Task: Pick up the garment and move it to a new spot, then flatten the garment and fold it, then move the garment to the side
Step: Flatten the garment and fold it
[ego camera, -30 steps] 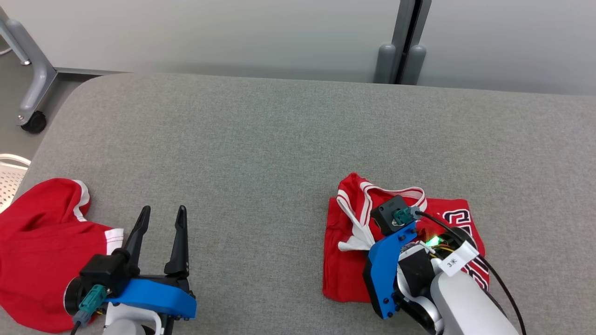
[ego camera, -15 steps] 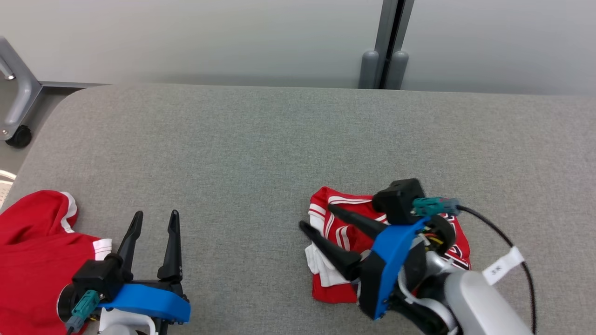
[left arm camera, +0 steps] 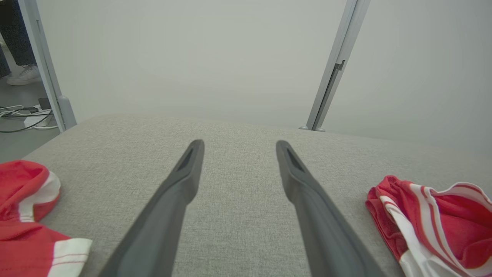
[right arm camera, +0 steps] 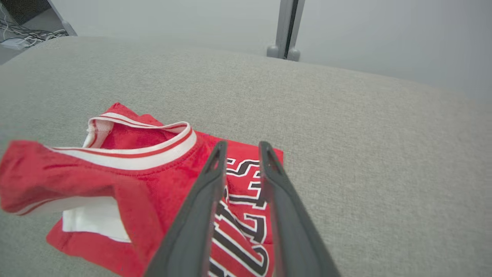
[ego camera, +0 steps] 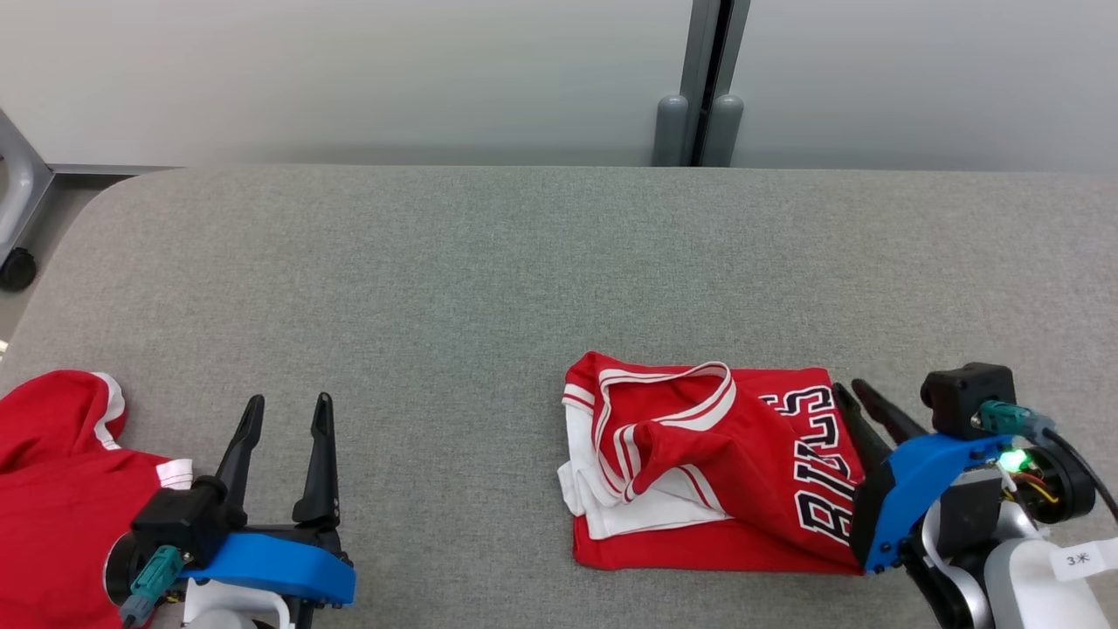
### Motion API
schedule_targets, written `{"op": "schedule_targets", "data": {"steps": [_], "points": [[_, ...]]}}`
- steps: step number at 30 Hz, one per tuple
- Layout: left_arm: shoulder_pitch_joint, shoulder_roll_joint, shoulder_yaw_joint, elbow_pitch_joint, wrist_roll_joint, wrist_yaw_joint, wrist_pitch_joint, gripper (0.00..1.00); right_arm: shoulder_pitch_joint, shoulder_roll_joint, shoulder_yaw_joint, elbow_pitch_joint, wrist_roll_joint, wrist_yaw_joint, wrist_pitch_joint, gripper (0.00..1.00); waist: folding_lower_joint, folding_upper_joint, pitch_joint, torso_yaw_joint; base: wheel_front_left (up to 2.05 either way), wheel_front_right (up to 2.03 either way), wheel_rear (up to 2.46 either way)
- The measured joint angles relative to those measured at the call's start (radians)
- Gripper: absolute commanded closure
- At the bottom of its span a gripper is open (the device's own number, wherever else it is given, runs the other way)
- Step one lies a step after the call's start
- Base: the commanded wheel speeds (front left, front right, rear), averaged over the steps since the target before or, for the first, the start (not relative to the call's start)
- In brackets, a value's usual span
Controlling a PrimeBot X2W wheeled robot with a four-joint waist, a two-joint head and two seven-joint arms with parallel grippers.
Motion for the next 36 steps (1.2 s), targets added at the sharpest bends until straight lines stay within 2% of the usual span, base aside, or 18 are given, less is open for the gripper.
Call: {"op": "schedule_targets", "data": {"steps": [5, 8, 10, 14, 15, 16, 17, 18, 19, 22, 25, 26, 31, 33, 36], "points": [[0.0, -0.001, -0.002, -0.003, 0.001, 0.0, 0.0, 0.0, -0.008, 0.013, -0.012, 0.113, -0.052, 0.0, -0.06, 1.0, -0.0001, 0.0, 0.001, -0.001, 0.0, 0.0, 0.0], [-0.001, -0.002, -0.003, -0.008, 0.004, 0.0, 0.0, 0.0, -0.039, 0.027, 0.016, 0.179, -0.062, 0.0, -0.116, 1.0, 0.0, 0.0, 0.004, 0.001, 0.0, 0.0, 0.0], [-0.001, -0.002, -0.006, -0.009, 0.009, 0.0, 0.0, 0.0, -0.068, 0.04, 0.075, 0.259, -0.067, 0.0, -0.151, 1.0, 0.0, 0.0, 0.006, 0.004, 0.0, 0.0, 0.0], [-0.003, -0.004, -0.013, -0.008, 0.01, 0.0, 0.0, 0.0, -0.084, 0.049, 0.195, 0.342, -0.045, 0.0, -0.166, 1.0, 0.0, 0.0, 0.007, 0.009, 0.0, 0.0, 0.0], [-0.005, -0.003, -0.014, -0.008, 0.01, 0.0, 0.0, 0.0, -0.086, 0.05, 0.236, 0.357, -0.034, 0.0, -0.165, 1.0, 0.0, 0.0, 0.007, 0.01, 0.0, 0.0, 0.0], [-0.008, -0.003, -0.017, -0.005, 0.01, 0.0, 0.0, 0.0, -0.085, 0.054, 0.321, 0.378, 0.008, 0.0, -0.157, 1.0, 0.0, 0.0, 0.006, 0.011, 0.0, 0.0, 0.0], [-0.009, -0.002, -0.018, -0.005, 0.01, 0.0, 0.0, 0.0, -0.085, 0.055, 0.365, 0.385, 0.027, 0.0, -0.155, 1.0, 0.0, 0.0, 0.005, 0.012, 0.0, 0.0, 0.0], [-0.009, -0.002, -0.018, -0.005, 0.01, 0.0, 0.0, 0.0, -0.085, 0.055, 0.365, 0.385, 0.027, 0.0, -0.155, 1.0, 0.0, 0.0, 0.005, 0.012, 0.0, 0.0, 0.0], [-0.013, 0.0, -0.018, -0.005, 0.01, 0.0, 0.0, 0.0, -0.084, 0.056, 0.441, 0.39, 0.067, 0.0, -0.15, 1.0, 0.0, 0.0, 0.005, 0.011, 0.0, 0.0, 0.0], [-0.016, 0.003, -0.015, -0.007, 0.01, -0.001, 0.0, 0.0, -0.079, 0.056, 0.551, 0.376, 0.163, 0.0, -0.13, 1.0, 0.0, 0.0, 0.004, 0.008, 0.0, 0.0, 0.0], [-0.015, 0.005, -0.01, -0.007, 0.01, -0.001, 0.0, 0.0, -0.073, 0.057, 0.609, 0.356, 0.226, 0.0, -0.115, 1.0, 0.0, 0.0, 0.004, 0.006, 0.0, 0.0, 0.0], [-0.015, 0.005, -0.005, -0.007, 0.01, -0.001, 0.0, 0.0, -0.072, 0.056, 0.642, 0.326, 0.281, 0.0, -0.106, 1.0, 0.0, 0.0, 0.004, 0.004, 0.0, 0.0, 0.0], [-0.009, 0.003, 0.004, -0.01, 0.01, 0.0, 0.0, 0.0, -0.072, 0.058, 0.615, 0.243, 0.331, 0.0, -0.132, 1.0, 0.0, 0.0, 0.003, 0.0, 0.0, 0.0, 0.0], [-0.002, 0.001, 0.012, -0.014, 0.009, 0.0, 0.0, 0.0, -0.072, 0.058, 0.551, 0.199, 0.33, 0.0, -0.166, 1.0, 0.0, 0.0, 0.0, -0.001, 0.0, 0.0, 0.0], [0.006, 0.002, 0.028, -0.021, 0.009, 0.0, 0.0, 0.0, -0.06, 0.058, 0.421, 0.138, 0.269, 0.0, -0.23, 1.0, 0.0, 0.0, -0.004, -0.004, 0.0, 0.0, 0.0]]}}
